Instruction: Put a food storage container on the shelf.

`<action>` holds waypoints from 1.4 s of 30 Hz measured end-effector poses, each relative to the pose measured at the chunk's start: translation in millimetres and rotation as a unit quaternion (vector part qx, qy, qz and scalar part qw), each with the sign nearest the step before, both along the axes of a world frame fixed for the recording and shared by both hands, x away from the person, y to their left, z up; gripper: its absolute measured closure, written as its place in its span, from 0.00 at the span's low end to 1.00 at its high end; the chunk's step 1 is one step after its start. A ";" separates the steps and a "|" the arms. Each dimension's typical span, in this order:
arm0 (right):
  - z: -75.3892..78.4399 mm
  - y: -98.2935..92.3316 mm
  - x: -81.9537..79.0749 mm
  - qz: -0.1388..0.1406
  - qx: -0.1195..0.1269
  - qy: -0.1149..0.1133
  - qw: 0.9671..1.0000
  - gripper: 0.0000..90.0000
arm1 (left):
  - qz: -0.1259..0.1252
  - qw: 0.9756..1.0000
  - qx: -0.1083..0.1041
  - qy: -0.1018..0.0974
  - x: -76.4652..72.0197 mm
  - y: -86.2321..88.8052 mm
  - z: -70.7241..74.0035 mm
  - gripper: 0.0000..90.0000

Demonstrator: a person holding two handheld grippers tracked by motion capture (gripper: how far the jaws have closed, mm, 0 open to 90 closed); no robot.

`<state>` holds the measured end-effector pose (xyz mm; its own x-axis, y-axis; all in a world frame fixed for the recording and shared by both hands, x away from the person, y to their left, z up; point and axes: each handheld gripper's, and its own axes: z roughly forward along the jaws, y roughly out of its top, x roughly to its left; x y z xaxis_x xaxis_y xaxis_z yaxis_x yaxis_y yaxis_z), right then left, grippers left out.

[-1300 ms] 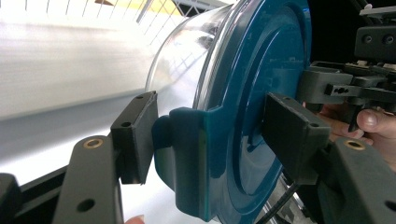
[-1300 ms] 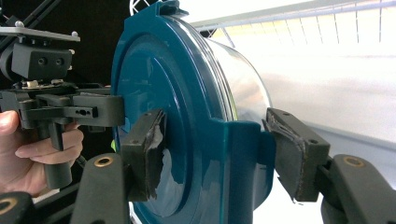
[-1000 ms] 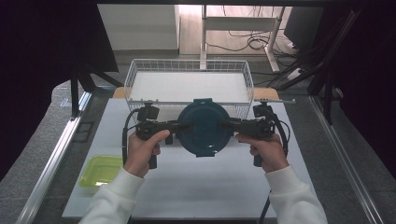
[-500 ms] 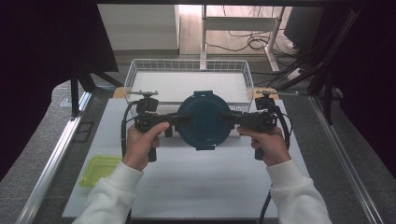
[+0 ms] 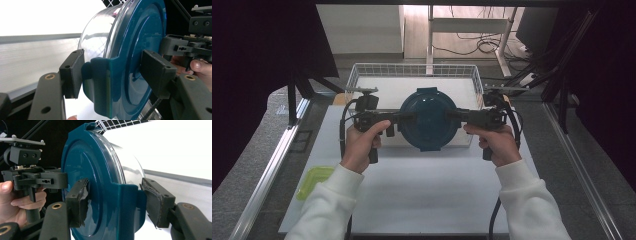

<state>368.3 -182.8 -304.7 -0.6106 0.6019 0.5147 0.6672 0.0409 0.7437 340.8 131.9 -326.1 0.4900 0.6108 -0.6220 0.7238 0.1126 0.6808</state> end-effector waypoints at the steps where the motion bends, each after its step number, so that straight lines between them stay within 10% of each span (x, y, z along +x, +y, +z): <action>1: 0.2 0.2 1.4 0.000 0.000 0.000 1.000 0.45 | 0.001 1.000 0.000 -0.001 1.1 0.2 0.5 0.41; 42: 27.2 17.3 80.6 0.004 0.012 0.001 1.000 0.46 | 0.030 0.999 -0.028 0.004 73.2 18.5 22.1 0.42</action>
<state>448.9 -165.5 -277.5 -0.6143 0.5844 0.5302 0.6684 0.0284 0.7432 414.1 150.4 -304.1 0.4492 0.6027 -0.6595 0.7193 0.1938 0.6671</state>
